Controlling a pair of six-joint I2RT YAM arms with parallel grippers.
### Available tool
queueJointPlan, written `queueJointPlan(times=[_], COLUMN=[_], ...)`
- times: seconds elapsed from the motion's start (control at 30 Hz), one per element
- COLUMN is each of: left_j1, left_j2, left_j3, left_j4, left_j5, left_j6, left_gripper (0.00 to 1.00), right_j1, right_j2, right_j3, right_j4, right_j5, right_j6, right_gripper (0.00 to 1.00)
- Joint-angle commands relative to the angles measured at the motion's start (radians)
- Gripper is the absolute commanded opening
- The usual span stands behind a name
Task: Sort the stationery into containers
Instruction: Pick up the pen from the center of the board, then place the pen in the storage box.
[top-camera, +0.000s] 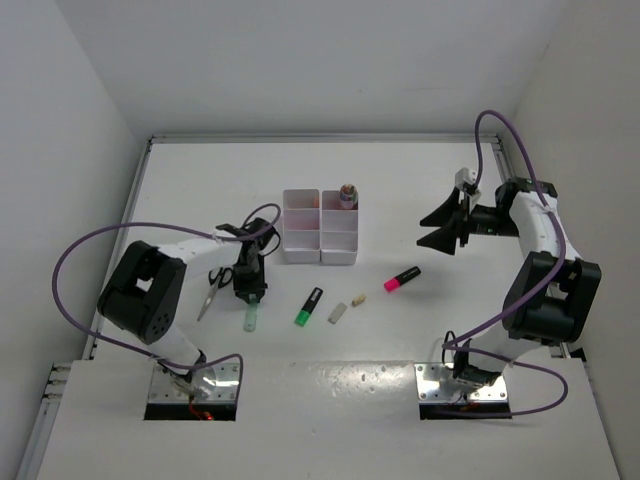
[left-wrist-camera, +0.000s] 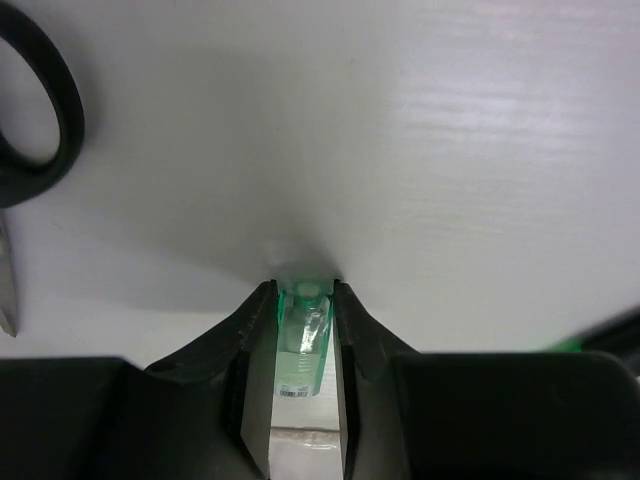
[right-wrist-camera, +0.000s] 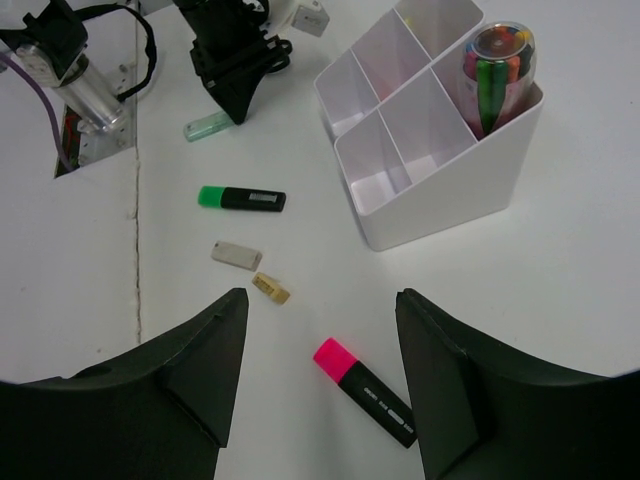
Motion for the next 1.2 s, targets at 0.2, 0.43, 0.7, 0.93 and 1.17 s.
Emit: queueJointPlan(times=[0.2,0.43,0.7,0.93,1.17], left_j1=[0.035,0.035,-0.019,-0.16,-0.245], left_j2=[-0.099,-0.142,-0.163,-0.329,-0.295], left_j3=[0.212,0.432,0.469,0.224,0.19], left_j4=[0.045,0.045,0.277,0.637,0.696], left_j5=[0.138,0.149,-0.053,-0.498,-0.733], left_j6=[0.048,0.059,0.002,-0.231,-0.342], left_gripper=[0.01,0.0,0.0,0.0,0.0], right_j1=[-0.006,-0.006,-0.006,-0.006,-0.006], right_j2=[-0.01,-0.001,-0.001,0.009,0.018], right_j3=[0.002,0.002,0.002,0.002,-0.007], right_j4=[-0.04,-0.04,-0.04,-0.04,-0.04], right_j5=[-0.056,-0.056,-0.056,-0.056,-0.056], right_j6=[-0.053,-0.053,-0.053,-0.053,-0.053], right_gripper=[0.62,0.56,0.54,0.54,0.54])
